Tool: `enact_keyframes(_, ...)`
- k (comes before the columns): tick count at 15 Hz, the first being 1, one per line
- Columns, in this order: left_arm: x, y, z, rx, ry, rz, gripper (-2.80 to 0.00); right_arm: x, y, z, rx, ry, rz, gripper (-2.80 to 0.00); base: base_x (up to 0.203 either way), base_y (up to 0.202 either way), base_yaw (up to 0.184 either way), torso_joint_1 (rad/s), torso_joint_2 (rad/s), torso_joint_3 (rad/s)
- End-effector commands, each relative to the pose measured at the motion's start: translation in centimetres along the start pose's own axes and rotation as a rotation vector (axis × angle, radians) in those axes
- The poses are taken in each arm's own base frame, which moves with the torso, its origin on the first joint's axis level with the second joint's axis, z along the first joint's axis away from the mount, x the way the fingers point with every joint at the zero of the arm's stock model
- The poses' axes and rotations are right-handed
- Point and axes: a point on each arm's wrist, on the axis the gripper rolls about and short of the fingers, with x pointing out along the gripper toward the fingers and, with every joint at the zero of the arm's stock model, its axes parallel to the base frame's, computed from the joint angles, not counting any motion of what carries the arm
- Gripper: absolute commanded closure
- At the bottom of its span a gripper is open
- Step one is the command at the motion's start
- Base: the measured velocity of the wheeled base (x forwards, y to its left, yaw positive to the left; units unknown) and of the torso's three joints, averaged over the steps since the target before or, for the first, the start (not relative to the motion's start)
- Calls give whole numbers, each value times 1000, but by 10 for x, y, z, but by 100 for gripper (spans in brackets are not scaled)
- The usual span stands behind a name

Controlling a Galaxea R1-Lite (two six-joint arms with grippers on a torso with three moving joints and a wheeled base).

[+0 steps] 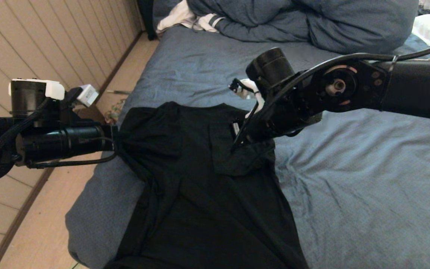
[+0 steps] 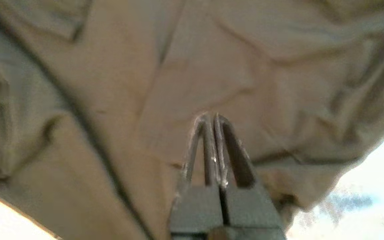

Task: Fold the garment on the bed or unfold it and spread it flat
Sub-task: Unford the black T-shirt

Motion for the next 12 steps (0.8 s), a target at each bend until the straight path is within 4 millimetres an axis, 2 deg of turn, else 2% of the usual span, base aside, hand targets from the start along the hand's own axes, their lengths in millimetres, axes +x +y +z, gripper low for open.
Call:
enact_keyframes(1,2,1,-3,-15,10,4,0,12,23,-9,-55,25,-30,0,0,0,0,0,0,0)
enact_keyframes(5,3,0,-5,-62,17,-3,0,26,53,-22,-112,58,-40,0,0,0,0,0,0,0)
enact_keyframes(6,3,0,-5,-85,17,-4,0,32,58,-26,-127,68,-70,-280,0,0,0,0,0,0)
enact_keyframes(12,14,3,-19,-90,11,-15,0,54,63,-35,-138,99,-82,-280,0,0,0,0,0,0)
